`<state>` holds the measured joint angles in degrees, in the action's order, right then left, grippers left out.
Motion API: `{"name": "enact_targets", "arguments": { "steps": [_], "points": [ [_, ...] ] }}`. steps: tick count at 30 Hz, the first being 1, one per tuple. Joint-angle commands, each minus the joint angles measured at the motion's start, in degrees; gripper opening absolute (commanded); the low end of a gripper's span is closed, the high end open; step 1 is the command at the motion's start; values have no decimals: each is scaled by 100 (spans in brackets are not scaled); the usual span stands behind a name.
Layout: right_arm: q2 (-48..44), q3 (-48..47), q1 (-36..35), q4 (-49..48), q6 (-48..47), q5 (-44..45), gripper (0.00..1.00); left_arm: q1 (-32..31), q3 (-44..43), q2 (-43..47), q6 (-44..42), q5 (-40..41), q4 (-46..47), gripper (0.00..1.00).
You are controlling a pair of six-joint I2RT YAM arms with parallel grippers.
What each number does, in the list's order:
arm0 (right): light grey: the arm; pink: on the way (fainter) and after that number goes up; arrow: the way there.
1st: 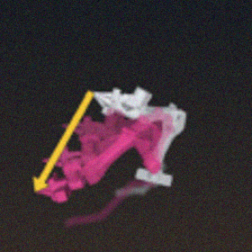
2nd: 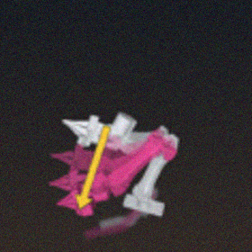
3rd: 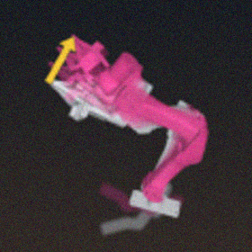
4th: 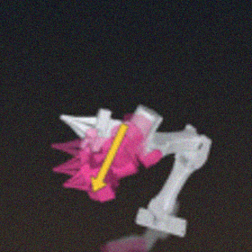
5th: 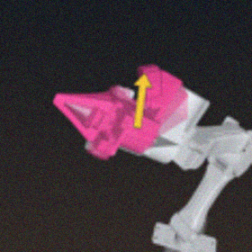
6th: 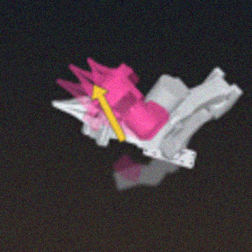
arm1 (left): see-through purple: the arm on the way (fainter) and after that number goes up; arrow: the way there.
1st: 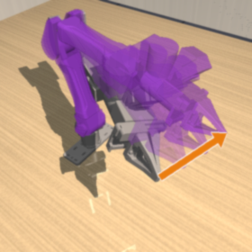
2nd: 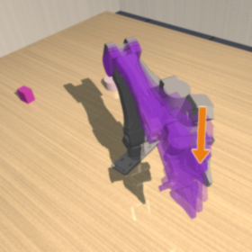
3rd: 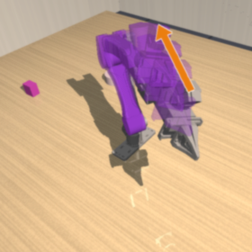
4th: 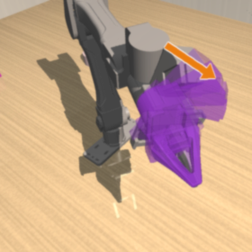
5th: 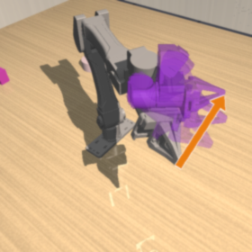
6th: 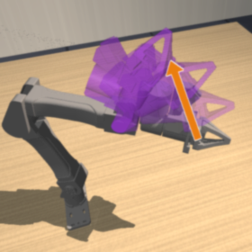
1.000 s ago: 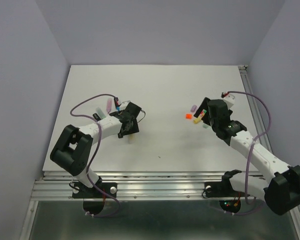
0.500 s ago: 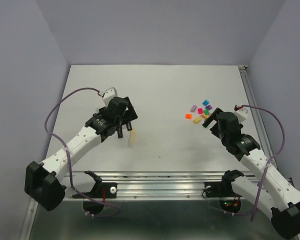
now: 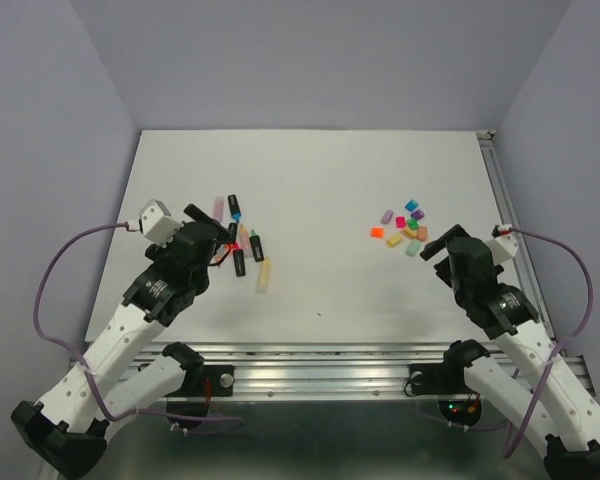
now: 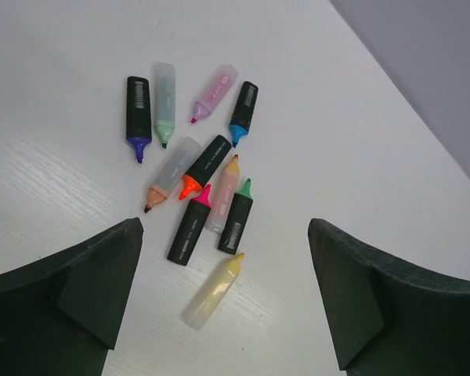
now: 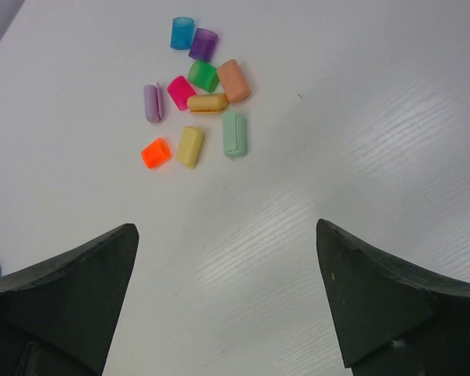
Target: Open the pen caps
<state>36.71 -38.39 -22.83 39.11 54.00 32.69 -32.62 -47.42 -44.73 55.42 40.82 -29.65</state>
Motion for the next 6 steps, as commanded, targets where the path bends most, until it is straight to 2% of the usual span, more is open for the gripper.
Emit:
{"name": "enact_targets", "arguments": {
  "steps": [1, 6],
  "points": [
    [-129, -10, 33, 334, 243, 466, 100, 19, 13, 184, 426, 559, -313, 99],
    [-252, -2, 33, 299, 76, 458, 100, 19, 101, 333, 356, 515, -147, 99]
  ]
}}
